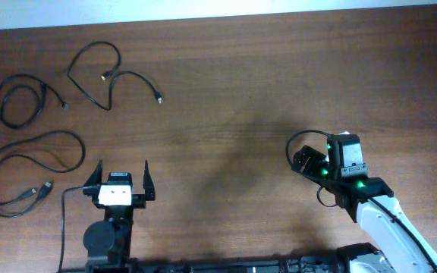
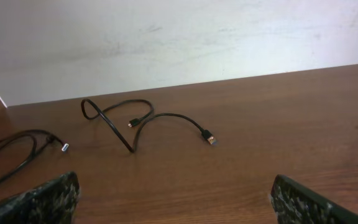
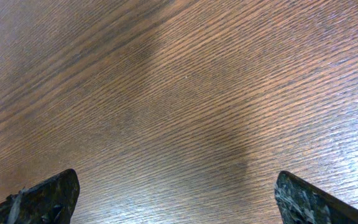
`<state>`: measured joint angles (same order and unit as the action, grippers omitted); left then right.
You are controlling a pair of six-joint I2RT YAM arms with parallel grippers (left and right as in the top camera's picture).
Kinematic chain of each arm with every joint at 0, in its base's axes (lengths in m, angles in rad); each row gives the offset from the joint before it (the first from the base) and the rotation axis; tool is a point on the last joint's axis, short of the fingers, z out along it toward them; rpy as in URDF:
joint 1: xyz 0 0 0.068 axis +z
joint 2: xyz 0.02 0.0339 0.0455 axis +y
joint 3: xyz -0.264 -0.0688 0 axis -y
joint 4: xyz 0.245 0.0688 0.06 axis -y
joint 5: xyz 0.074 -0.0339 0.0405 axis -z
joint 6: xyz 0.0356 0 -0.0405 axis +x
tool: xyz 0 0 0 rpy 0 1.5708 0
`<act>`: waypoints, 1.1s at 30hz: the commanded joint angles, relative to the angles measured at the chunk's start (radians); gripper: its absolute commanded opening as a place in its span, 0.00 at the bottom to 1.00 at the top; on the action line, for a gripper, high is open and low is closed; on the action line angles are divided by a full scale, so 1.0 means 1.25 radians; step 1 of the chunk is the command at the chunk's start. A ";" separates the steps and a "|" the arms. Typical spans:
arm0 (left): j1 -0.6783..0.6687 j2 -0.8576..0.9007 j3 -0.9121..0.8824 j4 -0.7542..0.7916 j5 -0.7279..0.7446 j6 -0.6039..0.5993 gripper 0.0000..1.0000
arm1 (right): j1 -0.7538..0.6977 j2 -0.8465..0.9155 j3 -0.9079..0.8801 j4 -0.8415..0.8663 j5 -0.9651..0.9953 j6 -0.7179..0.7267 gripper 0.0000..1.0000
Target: Untangle cables
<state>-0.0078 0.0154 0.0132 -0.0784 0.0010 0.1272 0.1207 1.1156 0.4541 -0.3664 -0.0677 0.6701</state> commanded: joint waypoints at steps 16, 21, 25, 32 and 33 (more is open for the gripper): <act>0.003 -0.008 -0.003 -0.003 0.015 -0.023 0.99 | 0.002 -0.002 0.002 0.002 0.010 -0.005 0.99; 0.003 -0.008 -0.003 -0.003 0.015 -0.023 0.99 | 0.002 -0.002 0.002 0.003 0.010 -0.005 0.99; 0.003 -0.008 -0.003 -0.003 0.015 -0.023 0.99 | 0.002 -0.002 0.002 0.002 0.010 -0.005 0.99; 0.003 -0.008 -0.003 -0.003 0.015 -0.023 0.99 | 0.002 0.021 0.002 0.003 0.034 -0.005 0.99; 0.003 -0.008 -0.003 -0.003 0.015 -0.023 0.99 | 0.002 0.009 0.002 0.002 0.034 -0.005 0.99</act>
<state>-0.0078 0.0154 0.0132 -0.0784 0.0010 0.1108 0.1207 1.1385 0.4541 -0.3660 -0.0490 0.6701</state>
